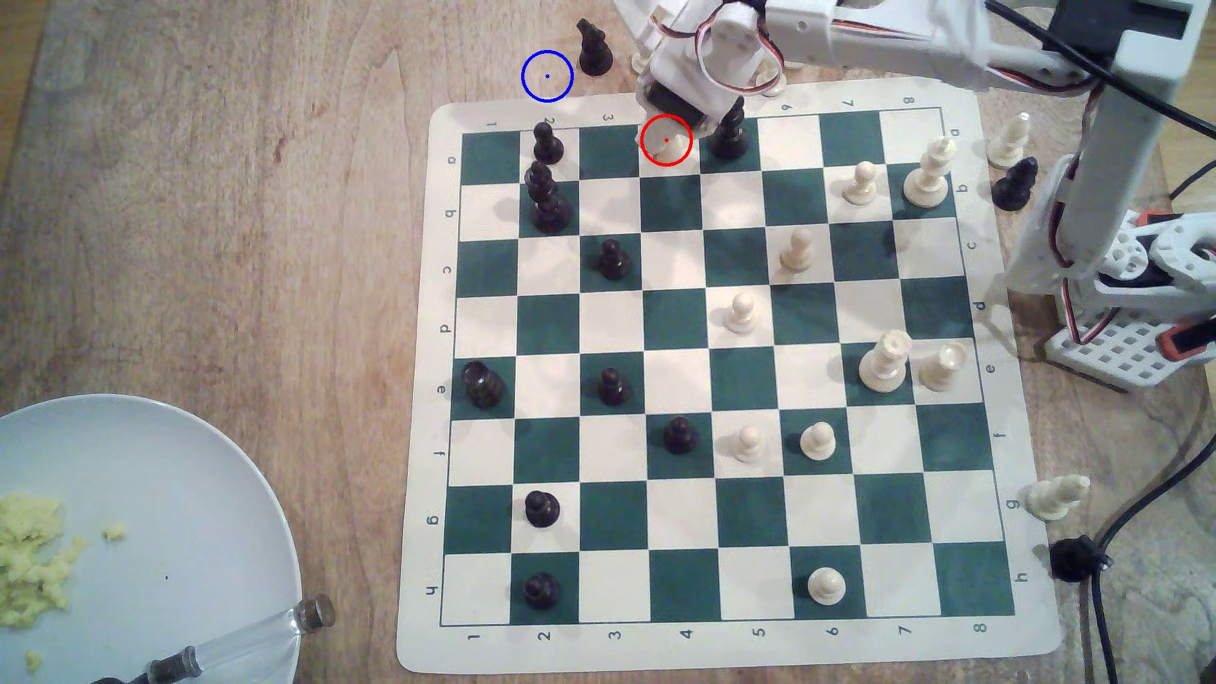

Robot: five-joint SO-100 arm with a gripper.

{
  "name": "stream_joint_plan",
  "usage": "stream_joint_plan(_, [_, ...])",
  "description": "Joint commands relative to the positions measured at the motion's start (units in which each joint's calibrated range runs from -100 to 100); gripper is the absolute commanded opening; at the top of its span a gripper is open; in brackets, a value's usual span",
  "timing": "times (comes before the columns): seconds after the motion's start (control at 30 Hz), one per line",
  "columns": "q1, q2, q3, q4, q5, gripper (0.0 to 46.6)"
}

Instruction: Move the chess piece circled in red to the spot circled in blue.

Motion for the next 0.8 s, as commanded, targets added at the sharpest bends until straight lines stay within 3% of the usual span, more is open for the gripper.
stream_joint_plan(0.0, [-0.23,-0.99,-2.81,-1.17,0.15,13.8])
stream_joint_plan(0.77, [-0.31,0.54,-1.18,-2.48,0.15,11.6])
